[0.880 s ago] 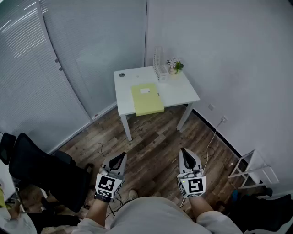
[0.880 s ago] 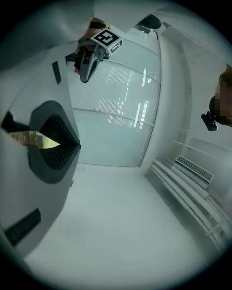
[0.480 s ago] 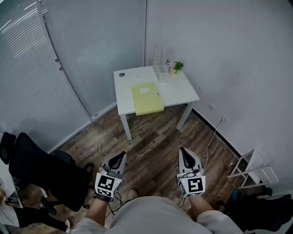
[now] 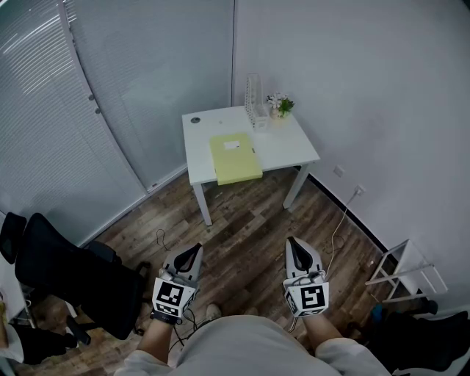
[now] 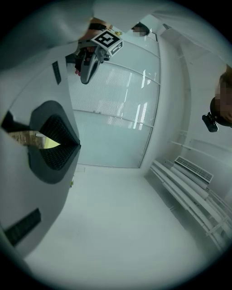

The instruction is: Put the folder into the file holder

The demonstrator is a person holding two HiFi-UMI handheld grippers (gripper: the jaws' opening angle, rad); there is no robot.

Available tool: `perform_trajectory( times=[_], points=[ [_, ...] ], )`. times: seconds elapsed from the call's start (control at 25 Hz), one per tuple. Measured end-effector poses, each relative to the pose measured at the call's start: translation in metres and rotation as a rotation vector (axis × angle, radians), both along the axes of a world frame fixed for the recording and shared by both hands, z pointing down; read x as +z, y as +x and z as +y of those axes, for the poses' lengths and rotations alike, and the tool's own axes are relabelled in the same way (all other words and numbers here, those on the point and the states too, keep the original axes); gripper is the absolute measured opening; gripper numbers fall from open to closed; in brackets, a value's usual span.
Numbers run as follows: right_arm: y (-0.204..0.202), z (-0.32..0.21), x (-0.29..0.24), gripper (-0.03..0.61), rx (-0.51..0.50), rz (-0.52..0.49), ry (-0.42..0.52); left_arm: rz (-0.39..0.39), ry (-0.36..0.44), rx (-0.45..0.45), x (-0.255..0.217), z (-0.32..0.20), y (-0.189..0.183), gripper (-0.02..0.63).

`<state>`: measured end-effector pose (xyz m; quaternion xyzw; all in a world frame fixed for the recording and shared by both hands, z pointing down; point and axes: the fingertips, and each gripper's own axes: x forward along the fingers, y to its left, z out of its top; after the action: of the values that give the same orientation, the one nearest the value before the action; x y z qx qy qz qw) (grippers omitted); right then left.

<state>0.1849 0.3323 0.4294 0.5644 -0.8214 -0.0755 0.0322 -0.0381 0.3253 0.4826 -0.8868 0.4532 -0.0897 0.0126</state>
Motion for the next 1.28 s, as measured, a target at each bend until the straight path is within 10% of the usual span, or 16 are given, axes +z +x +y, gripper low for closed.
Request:
perform_trajectory(
  times=[0.6, 0.8, 1.28],
  points=[
    [0.005, 0.006, -0.002, 0.015, -0.018, -0.032, 0.018, -0.003, -0.002, -0.008, 0.002, 0.004, 0.003, 0.009],
    [0.008, 0.001, -0.004, 0.339, -0.022, -0.072, 0.010, -0.002, -0.005, -0.008, 0.003, 0.002, 0.004, 0.009],
    [0.017, 0.000, 0.011, 0.364, -0.037, -0.055, 0.002, -0.013, -0.022, -0.044, 0.015, 0.002, 0.009, 0.009]
  ],
)
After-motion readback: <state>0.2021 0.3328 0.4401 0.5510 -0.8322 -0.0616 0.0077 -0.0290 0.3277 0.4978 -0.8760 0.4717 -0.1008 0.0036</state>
